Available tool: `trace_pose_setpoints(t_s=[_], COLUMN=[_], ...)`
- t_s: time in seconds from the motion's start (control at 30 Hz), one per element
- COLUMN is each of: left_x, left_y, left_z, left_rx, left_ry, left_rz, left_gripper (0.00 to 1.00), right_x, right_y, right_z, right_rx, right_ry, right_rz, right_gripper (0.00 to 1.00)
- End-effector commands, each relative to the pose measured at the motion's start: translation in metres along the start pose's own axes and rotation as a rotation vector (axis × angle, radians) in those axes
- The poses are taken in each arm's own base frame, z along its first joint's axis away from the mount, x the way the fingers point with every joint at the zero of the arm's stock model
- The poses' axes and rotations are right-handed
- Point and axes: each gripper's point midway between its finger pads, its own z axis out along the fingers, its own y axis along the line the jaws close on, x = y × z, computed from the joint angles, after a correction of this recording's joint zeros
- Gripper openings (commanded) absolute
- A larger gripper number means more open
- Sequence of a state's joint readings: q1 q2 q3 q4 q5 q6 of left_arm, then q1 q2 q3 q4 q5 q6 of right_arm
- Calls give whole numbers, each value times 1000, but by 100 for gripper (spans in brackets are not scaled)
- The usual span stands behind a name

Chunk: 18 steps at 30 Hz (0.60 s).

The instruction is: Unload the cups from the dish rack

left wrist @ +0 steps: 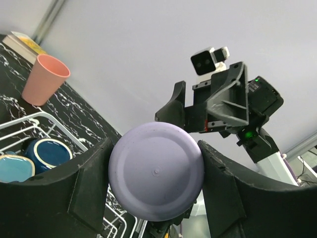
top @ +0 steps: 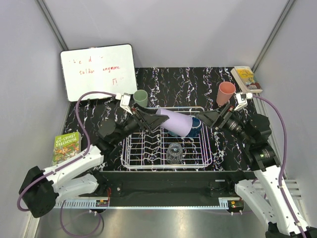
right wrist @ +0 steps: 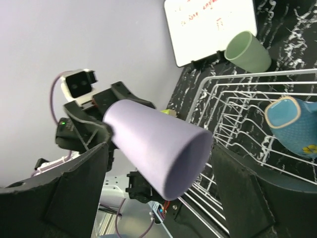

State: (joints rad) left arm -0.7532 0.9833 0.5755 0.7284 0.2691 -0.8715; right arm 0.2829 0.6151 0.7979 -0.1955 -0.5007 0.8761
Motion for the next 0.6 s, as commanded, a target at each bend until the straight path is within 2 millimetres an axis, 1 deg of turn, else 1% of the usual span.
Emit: trace_pose_setpoints(t_s=[0.0, 0.13, 0.23, 0.33, 0.4, 0.43, 0.57], left_x=[-23, -21, -21, -27, -33, -34, -37], left_y=[-29, -25, -25, -26, -28, -29, -35], left_z=[7, 12, 15, 16, 18, 19, 26], left_rx=[113, 109, 112, 103, 99, 98, 121], left_ry=[-64, -64, -60, -80, -91, -87, -85], left_rz=[35, 28, 25, 47, 72, 76, 82], left_gripper=[0, 0, 0, 0, 0, 0, 0], right_x=[-4, 0, 2, 4, 7, 9, 13], right_y=[39, 45, 44, 42, 40, 36, 30], right_z=[-7, -4, -4, -7, -7, -5, -2], right_rx=[-165, -215, -217, -212, -207, -199, -194], right_ry=[2, 29, 33, 39, 45, 50, 66], right_rz=[-19, 16, 21, 25, 28, 32, 54], right_gripper=[91, 91, 91, 91, 91, 91, 91])
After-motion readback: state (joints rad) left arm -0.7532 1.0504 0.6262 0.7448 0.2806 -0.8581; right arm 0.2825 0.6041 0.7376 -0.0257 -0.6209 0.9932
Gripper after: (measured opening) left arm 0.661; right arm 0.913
